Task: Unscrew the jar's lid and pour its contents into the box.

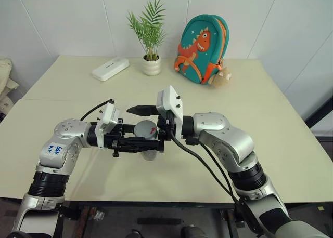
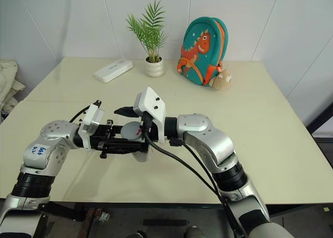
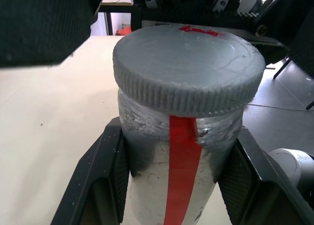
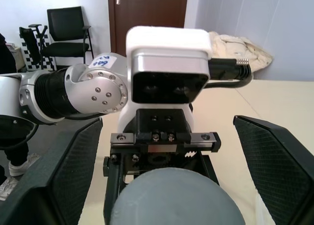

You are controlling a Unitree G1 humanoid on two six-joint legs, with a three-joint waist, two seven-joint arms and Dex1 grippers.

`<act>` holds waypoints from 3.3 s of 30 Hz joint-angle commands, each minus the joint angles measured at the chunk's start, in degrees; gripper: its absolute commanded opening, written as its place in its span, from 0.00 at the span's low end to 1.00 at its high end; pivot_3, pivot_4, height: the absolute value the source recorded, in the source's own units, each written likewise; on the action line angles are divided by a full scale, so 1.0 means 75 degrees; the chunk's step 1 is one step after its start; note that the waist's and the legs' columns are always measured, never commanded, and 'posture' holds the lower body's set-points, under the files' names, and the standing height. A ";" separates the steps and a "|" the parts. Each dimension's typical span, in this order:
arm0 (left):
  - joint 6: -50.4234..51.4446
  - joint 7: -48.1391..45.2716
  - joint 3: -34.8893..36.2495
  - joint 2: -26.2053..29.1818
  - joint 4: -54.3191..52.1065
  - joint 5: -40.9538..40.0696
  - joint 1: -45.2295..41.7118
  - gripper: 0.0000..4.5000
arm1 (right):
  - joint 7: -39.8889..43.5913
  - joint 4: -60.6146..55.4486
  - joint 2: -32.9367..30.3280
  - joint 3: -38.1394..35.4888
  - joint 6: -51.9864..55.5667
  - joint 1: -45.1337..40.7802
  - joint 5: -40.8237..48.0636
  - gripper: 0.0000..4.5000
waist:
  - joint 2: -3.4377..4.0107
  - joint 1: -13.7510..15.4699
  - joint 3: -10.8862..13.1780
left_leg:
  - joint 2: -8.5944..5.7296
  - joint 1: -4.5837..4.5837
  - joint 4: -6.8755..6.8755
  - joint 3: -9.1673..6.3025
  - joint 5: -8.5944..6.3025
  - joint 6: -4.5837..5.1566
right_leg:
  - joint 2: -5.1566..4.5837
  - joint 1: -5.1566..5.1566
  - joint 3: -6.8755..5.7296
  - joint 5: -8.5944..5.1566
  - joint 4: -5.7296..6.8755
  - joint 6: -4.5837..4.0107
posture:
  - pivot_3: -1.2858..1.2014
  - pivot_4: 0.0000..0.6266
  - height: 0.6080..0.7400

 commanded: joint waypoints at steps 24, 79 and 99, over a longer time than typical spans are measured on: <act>0.0285 0.0073 0.0534 0.0395 -0.0561 -0.0322 0.0257 0.45 | -0.0289 -0.0326 -0.0513 -0.0326 0.0254 0.0012 -0.0170 1.00 | 0.0000 0.0001 0.0000 | 0.0000 0.0000 0.0000 0.0000 0.0000 0.0000 | 0.0000 0.0000 0.0000 0.0000 0.0000 0.0000 | 0.52 0.24 1.00; -0.0028 -0.0175 0.0232 0.0177 -0.0043 -0.0089 -0.0294 0.45 | -0.1259 -0.0686 -0.0172 0.0041 0.0895 -0.0382 0.0078 1.00 | 0.0000 0.0002 0.0001 | 0.0001 -0.0001 0.0000 0.0001 -0.0001 0.0001 | 0.0000 -0.0001 0.0000 -0.0002 0.0001 -0.0003 | 0.52 0.24 1.00; 0.0080 -0.0085 0.0310 0.0296 -0.0237 -0.0195 -0.0101 0.45 | -0.1479 -0.1102 -0.0805 -0.0348 0.1462 -0.0073 -0.0096 1.00 | 0.0000 0.0004 0.0001 | 0.0001 -0.0001 -0.0001 0.0001 -0.0001 0.0002 | 0.0000 -0.0001 0.0000 -0.0002 0.0000 -0.0003 | 0.52 0.24 1.00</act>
